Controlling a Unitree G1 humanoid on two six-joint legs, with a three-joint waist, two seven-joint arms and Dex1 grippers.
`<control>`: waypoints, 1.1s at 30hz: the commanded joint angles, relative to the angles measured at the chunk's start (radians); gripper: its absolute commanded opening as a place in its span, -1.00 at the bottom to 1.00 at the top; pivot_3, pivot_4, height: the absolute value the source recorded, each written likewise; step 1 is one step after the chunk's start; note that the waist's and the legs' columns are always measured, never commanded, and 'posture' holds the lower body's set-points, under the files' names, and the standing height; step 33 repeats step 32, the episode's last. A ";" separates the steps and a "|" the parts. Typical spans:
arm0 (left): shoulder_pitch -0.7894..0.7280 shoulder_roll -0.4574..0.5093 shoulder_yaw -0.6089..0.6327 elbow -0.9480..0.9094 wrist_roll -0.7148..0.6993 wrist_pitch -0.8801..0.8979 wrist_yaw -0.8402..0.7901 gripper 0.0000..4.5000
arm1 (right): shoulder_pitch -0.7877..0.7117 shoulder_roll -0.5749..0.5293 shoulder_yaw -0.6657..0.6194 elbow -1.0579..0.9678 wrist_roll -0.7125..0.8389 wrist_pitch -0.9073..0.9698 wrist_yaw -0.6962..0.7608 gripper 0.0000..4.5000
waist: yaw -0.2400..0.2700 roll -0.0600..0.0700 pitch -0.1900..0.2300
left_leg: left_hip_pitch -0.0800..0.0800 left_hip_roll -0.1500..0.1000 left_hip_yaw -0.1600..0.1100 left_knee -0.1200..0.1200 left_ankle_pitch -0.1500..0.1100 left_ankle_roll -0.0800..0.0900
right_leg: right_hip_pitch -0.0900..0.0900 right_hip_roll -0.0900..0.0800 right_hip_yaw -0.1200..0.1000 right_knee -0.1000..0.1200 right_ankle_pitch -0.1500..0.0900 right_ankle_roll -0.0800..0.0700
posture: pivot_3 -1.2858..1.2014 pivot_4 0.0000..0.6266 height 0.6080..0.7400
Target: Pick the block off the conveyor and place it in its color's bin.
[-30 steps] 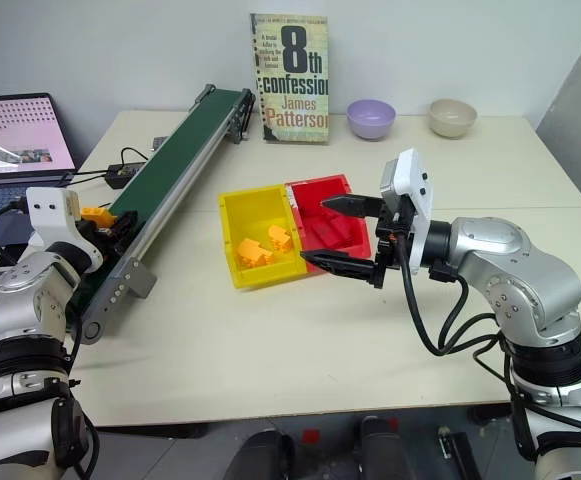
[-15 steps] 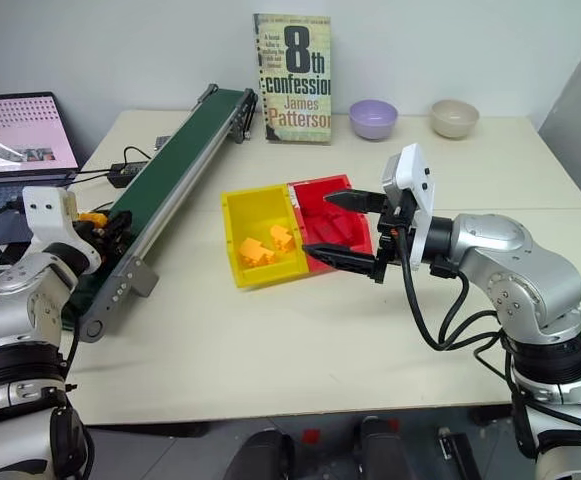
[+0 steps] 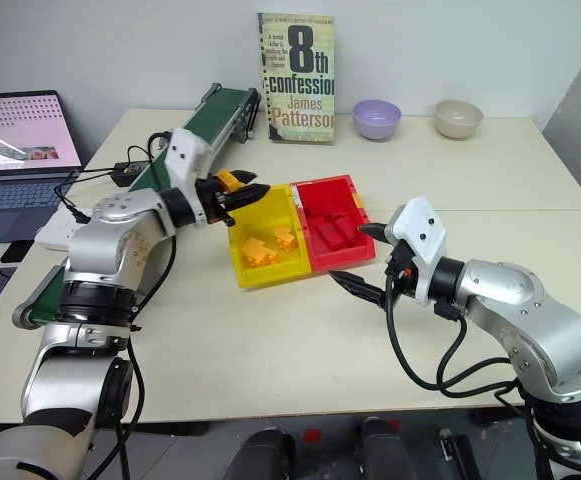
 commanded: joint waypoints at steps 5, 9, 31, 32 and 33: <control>-0.067 0.004 -0.060 0.170 0.107 -0.147 -0.090 -0.17 | 0.032 0.011 -0.047 -0.072 0.014 0.017 -0.066 1.00 | -0.012 0.000 0.000 | 0.001 0.002 -0.001 0.000 0.000 0.000 | 0.000 0.006 0.001 0.001 -0.001 0.001 | 0.03 -0.52 1.00; -0.081 -0.004 -0.050 0.204 0.108 -0.165 -0.115 0.27 | 0.036 0.009 -0.055 -0.080 0.022 0.024 -0.079 1.00 | -0.012 0.000 0.000 | 0.000 0.003 -0.001 0.000 0.000 0.000 | 0.000 0.007 0.000 0.001 -0.001 0.002 | 0.03 -0.52 1.00; 0.218 0.381 0.049 -0.372 -0.074 0.202 -0.397 0.99 | -0.141 -0.167 -0.056 0.285 -0.013 -0.135 0.259 1.00 | -0.022 0.000 0.001 | 0.000 0.004 -0.001 -0.001 0.000 0.000 | -0.003 0.007 0.001 0.002 -0.001 -0.004 | 0.03 -0.52 1.00; 0.229 0.388 0.053 -0.390 -0.084 0.218 -0.393 0.99 | -0.143 -0.170 -0.054 0.294 -0.015 -0.142 0.268 1.00 | -0.022 0.000 0.001 | 0.001 0.005 -0.001 -0.001 0.000 0.000 | -0.002 0.007 0.001 0.002 -0.001 -0.004 | 0.03 -0.52 1.00; 0.229 0.388 0.053 -0.390 -0.084 0.218 -0.393 0.99 | -0.143 -0.170 -0.054 0.294 -0.015 -0.142 0.268 1.00 | -0.022 0.000 0.001 | 0.001 0.005 -0.001 -0.001 0.000 0.000 | -0.002 0.007 0.001 0.002 -0.001 -0.004 | 0.03 -0.52 1.00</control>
